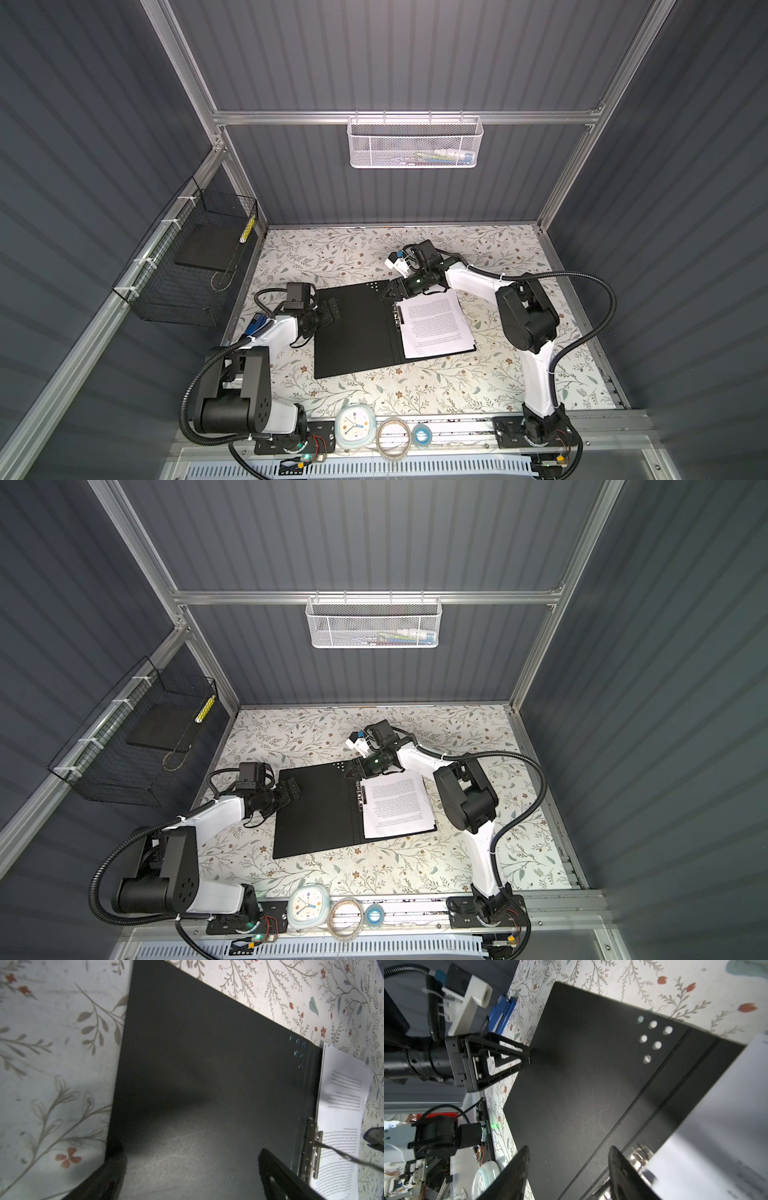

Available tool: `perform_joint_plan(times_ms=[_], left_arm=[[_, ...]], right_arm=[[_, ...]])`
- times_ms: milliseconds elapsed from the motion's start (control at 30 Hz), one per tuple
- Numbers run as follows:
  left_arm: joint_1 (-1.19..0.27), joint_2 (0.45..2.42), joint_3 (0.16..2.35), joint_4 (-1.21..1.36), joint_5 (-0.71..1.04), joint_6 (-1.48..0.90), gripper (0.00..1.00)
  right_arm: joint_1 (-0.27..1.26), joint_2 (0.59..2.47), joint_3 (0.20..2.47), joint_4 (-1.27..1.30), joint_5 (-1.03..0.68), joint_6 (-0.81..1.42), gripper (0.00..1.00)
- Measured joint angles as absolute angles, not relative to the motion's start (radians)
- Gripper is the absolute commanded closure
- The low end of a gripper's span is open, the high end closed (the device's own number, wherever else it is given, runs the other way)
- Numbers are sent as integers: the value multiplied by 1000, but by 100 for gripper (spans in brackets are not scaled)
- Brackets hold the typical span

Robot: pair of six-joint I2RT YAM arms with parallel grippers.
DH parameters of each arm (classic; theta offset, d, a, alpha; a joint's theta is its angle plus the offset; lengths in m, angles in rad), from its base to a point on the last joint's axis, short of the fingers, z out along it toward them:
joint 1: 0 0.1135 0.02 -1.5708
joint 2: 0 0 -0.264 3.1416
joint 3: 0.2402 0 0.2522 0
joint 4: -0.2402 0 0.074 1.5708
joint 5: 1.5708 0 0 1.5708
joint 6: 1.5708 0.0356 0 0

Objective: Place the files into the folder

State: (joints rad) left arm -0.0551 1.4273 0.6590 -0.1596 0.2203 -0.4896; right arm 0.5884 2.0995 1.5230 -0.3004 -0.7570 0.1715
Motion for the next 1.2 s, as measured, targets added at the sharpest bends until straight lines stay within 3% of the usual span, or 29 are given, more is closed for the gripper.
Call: perform_joint_plan(times_ms=[400, 533, 700, 867, 933, 1067, 1200], left_arm=[[-55, 1402, 692, -217, 237, -474, 1], [-55, 1402, 726, -207, 265, -465, 6], [-56, 1402, 735, -167, 317, -443, 34], [-56, 1426, 732, -93, 368, -422, 77], [-57, 1456, 722, -55, 380, -417, 90], [-57, 1538, 706, -18, 387, -407, 100], [-57, 1594, 701, 4, 394, -411, 100]], right_arm=[[590, 1900, 1448, -373, -687, 162, 48], [592, 1874, 1456, -436, -629, 180, 48], [592, 1864, 1503, -571, -562, 188, 48], [597, 1829, 1504, -663, -533, 216, 47], [604, 1824, 1504, -687, -518, 225, 47], [626, 1824, 1504, -714, -487, 243, 44], [640, 1825, 1505, -719, -458, 257, 45]])
